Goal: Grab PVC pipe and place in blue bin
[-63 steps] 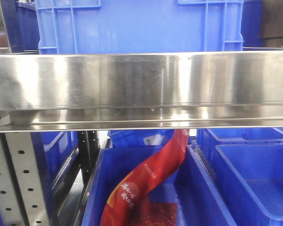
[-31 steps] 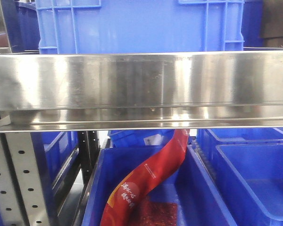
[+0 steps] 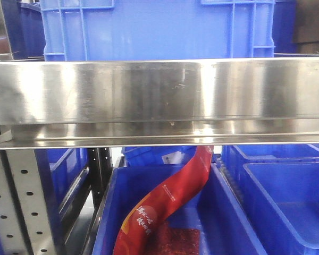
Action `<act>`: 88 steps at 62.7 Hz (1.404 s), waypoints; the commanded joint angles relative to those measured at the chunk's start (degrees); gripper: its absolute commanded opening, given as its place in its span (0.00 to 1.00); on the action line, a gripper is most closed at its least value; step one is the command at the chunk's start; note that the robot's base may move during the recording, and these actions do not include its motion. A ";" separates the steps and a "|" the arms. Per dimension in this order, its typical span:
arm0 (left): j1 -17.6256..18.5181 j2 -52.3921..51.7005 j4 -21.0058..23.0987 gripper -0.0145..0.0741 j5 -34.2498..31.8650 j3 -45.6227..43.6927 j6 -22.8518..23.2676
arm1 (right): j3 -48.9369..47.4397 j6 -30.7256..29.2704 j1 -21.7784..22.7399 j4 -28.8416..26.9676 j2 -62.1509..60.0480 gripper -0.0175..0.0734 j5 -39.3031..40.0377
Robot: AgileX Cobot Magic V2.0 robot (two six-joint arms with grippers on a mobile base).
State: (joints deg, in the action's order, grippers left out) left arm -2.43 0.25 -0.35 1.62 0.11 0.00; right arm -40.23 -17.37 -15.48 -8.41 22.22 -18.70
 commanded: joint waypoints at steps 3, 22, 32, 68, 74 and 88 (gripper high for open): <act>-0.17 -0.25 -0.02 0.04 -0.49 -0.11 0.52 | 5.04 -0.10 0.40 -0.36 -1.60 0.02 9.19; -0.17 -0.25 -0.02 0.04 -0.49 -0.11 0.52 | 16.53 0.96 0.40 -0.95 -7.48 0.02 21.29; -0.17 -0.25 -0.02 0.04 -0.49 -0.11 0.52 | 19.75 0.96 0.84 -4.06 -8.65 0.02 24.24; -0.17 -0.25 -0.02 0.04 -0.49 -0.11 0.52 | 28.81 0.96 7.23 -7.00 -10.99 0.02 34.92; -0.17 -0.25 -0.02 0.04 -0.49 -0.11 0.52 | 30.06 0.96 7.23 -7.00 -11.48 0.02 35.71; -0.17 -0.25 -0.02 0.04 -0.49 -0.11 0.52 | 35.03 0.96 7.23 -7.00 -11.48 0.02 38.15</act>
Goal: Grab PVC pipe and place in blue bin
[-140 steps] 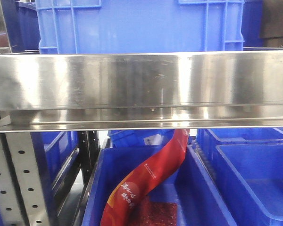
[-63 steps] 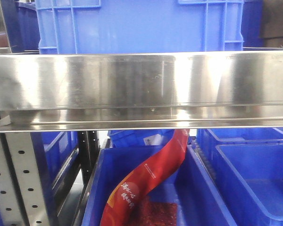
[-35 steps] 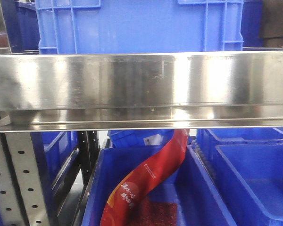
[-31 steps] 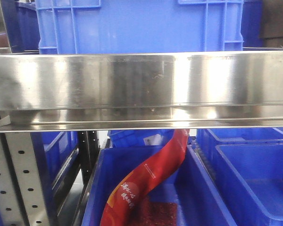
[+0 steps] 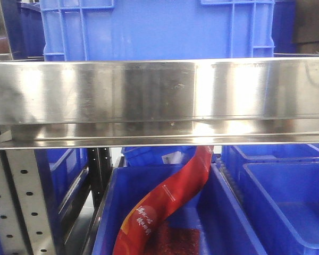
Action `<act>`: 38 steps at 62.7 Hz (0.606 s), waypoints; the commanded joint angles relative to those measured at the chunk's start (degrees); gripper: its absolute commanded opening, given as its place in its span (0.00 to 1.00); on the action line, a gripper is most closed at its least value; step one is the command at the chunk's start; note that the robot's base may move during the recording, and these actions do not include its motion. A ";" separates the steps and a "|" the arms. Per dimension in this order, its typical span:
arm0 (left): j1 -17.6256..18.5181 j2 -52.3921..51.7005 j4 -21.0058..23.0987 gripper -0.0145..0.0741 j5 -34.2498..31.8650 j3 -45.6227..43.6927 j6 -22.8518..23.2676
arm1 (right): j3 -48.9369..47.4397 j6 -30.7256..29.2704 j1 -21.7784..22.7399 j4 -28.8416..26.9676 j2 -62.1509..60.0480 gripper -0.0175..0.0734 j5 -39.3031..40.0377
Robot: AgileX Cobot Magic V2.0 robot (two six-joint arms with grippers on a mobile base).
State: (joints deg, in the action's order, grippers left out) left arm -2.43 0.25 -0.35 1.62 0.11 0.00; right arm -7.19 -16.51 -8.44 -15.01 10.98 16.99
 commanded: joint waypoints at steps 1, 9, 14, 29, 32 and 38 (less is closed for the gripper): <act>-0.17 -0.25 -0.02 0.04 -0.49 -0.11 0.52 | 2.36 0.09 0.19 -0.39 -0.25 0.02 2.89; -0.17 -0.25 -0.02 0.04 -0.49 -0.11 0.52 | 4.33 0.09 0.19 -0.22 -0.25 0.02 3.36; -0.17 -0.25 -0.02 0.04 -0.49 -0.11 0.52 | 4.43 0.09 0.19 1.44 -0.25 0.02 3.36; -0.17 -0.25 -0.02 0.04 -0.49 -0.11 0.52 | 4.43 0.09 0.19 1.83 -0.30 0.02 -1.00; -0.17 -0.25 -0.02 0.04 -0.49 -0.11 0.52 | 4.43 0.09 0.19 1.83 -0.30 0.02 -2.20; -0.17 -0.25 -0.02 0.04 -0.49 -0.11 0.52 | 4.43 0.09 0.19 1.83 -0.58 0.02 -3.37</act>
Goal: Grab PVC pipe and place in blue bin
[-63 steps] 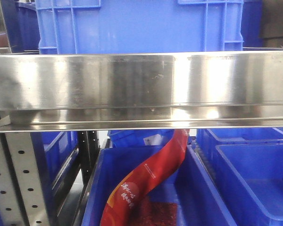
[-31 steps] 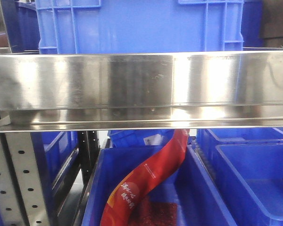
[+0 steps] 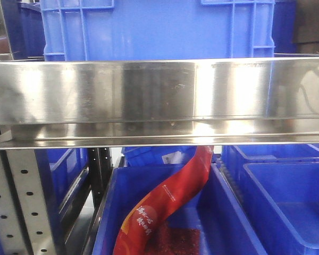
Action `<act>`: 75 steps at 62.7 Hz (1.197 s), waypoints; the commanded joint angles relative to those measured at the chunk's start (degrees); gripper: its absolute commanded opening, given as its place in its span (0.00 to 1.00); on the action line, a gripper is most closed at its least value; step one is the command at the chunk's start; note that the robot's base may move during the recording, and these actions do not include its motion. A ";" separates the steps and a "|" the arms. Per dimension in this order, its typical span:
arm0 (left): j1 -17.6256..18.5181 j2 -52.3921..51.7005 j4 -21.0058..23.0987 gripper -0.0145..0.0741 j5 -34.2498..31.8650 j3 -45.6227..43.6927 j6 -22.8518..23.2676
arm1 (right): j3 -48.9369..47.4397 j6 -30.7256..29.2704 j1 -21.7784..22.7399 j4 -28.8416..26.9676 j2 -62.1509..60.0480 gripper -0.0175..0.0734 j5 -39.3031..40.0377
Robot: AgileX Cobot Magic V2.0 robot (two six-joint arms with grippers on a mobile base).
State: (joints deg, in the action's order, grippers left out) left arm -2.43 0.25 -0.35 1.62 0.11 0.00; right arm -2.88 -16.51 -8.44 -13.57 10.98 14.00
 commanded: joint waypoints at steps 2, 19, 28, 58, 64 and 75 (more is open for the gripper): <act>-0.17 -0.25 -0.02 0.04 -0.49 -0.11 0.52 | 0.27 0.09 0.19 0.39 -0.99 0.02 -0.43; -0.17 -0.25 -0.02 0.04 -0.49 -0.11 0.52 | 2.45 0.09 2.13 0.39 -8.08 0.02 -2.16; -0.17 -0.25 -0.02 0.04 -0.49 -0.11 0.52 | 2.45 0.09 6.65 0.39 -10.98 0.02 -4.61; -0.17 -0.25 -0.02 0.04 -0.49 -0.11 0.52 | 2.88 0.09 12.12 0.39 -10.98 0.02 -4.66; -0.17 -0.25 -0.02 0.04 -0.49 -0.11 0.52 | 2.88 0.09 12.36 0.39 -10.98 0.02 -4.66; -0.17 -0.25 -0.02 0.04 -0.49 -0.11 0.52 | 2.88 0.09 12.36 0.39 -10.98 0.02 -3.43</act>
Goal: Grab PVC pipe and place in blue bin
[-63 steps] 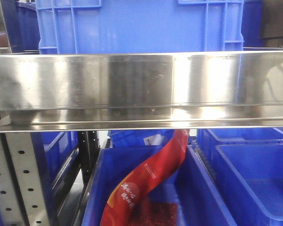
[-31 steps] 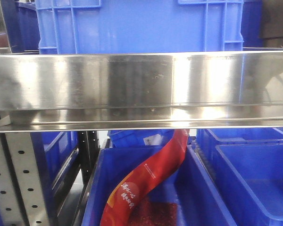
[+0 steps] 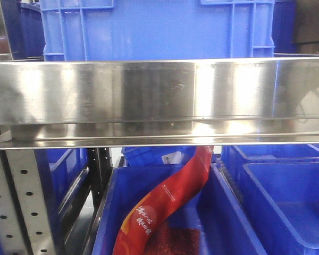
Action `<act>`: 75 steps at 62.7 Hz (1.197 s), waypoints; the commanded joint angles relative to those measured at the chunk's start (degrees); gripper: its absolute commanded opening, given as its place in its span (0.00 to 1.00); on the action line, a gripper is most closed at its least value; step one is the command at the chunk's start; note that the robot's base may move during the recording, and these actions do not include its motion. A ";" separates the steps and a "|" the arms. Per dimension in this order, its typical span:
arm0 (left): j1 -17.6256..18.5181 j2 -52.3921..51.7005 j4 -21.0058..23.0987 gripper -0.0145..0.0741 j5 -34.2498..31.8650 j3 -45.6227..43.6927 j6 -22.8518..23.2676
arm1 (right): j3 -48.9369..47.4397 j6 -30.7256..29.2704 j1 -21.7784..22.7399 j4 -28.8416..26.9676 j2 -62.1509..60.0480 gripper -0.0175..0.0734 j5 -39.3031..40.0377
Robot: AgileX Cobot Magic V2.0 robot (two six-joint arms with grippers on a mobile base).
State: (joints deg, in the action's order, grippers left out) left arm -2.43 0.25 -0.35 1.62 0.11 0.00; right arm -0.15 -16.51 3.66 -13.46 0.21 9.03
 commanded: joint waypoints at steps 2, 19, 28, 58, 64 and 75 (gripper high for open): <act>-0.17 -0.25 -0.02 0.04 -0.49 -0.11 0.52 | 0.15 0.09 0.26 0.28 -0.21 0.02 1.55; -0.17 -0.25 -0.02 0.04 -0.49 -0.11 0.52 | 0.15 0.09 0.26 0.28 -0.21 0.02 2.01; -0.17 -0.25 -0.02 0.04 -0.49 -0.11 0.52 | 0.15 0.09 0.26 0.28 -0.21 0.02 2.01; -0.17 -0.25 -0.02 0.04 -0.49 -0.11 0.52 | 0.15 0.09 -0.43 0.28 -0.21 0.02 2.00; -0.17 -0.25 -0.02 0.04 -0.49 -0.11 0.52 | 0.15 0.09 -0.43 0.28 -0.21 0.02 2.00; -0.17 -0.25 -0.02 0.04 -0.49 -0.11 0.52 | 0.15 0.09 -0.43 0.28 -0.21 0.02 2.00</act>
State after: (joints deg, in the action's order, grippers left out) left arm -2.43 0.25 -0.35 1.62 0.11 0.00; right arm -0.15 -16.51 3.19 -13.46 0.21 9.72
